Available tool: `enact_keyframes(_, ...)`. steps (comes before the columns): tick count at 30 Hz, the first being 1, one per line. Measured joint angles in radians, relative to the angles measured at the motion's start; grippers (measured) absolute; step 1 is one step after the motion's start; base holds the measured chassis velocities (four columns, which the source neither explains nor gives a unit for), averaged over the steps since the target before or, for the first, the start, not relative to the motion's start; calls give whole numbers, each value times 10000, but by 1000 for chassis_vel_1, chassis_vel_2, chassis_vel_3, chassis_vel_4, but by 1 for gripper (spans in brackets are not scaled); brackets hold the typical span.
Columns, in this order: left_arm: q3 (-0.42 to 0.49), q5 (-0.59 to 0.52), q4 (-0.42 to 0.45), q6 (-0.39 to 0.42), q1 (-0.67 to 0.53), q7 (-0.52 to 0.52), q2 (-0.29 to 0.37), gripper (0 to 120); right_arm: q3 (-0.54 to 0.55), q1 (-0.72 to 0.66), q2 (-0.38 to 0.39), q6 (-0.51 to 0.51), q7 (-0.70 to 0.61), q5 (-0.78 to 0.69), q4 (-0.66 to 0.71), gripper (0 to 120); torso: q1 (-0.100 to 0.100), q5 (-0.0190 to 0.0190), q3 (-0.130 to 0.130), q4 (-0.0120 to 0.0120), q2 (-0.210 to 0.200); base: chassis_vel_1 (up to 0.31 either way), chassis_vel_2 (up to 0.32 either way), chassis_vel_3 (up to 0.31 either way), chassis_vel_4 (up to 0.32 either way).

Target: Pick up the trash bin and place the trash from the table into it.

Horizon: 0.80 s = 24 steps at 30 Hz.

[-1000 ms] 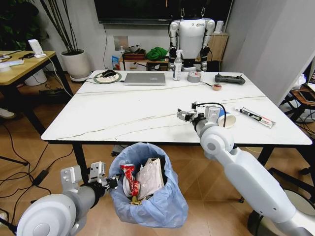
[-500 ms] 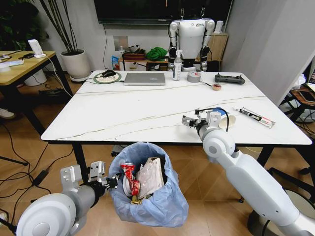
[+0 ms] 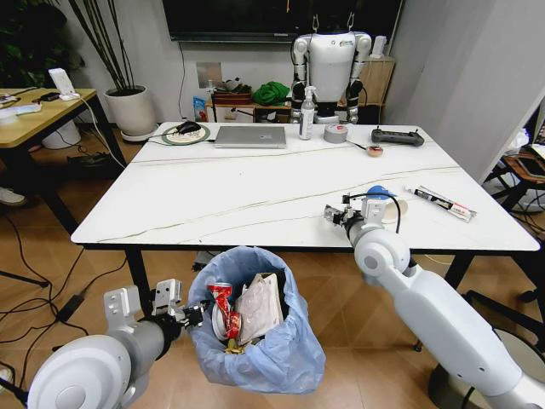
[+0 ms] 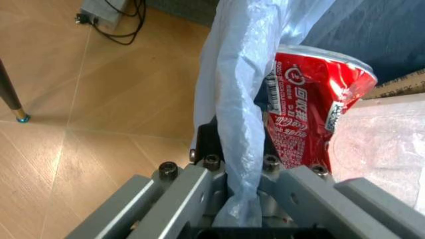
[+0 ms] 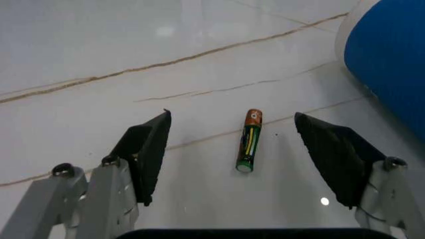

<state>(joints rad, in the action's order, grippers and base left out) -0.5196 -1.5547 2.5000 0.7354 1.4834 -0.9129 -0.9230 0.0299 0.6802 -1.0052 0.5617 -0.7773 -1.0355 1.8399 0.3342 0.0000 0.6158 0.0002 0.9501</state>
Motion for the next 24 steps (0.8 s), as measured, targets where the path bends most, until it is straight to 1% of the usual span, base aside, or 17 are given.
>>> enact_keyframes(11,-22,12,0,0,23,1,21,0,-53,122,3,-114,21,-237,19,64,0,0,0,1,0,0,0,0,0)
enact_keyframes(13,-24,14,0,0,28,1,21,0,-59,123,8,-125,19,-293,19,62,0,0,0,1,0,0,0,0,0)
enact_keyframes(14,-25,16,0,0,29,1,22,0,-68,142,10,-131,15,-310,19,58,0,0,0,1,0,0,0,0,0)
enact_keyframes(19,-23,20,0,0,28,1,21,0,-93,207,15,-154,-2,-307,7,54,0,-2,-1,1,0,0,0,0,0)
enact_keyframes(20,-23,20,0,0,27,1,23,0,-103,225,23,-160,-7,-300,-3,50,0,-2,-1,1,1,0,0,0,0)
enact_keyframes(24,-25,20,0,0,27,1,27,0,-107,229,32,-164,-17,-284,-18,48,-1,-2,-1,1,1,0,0,0,0)
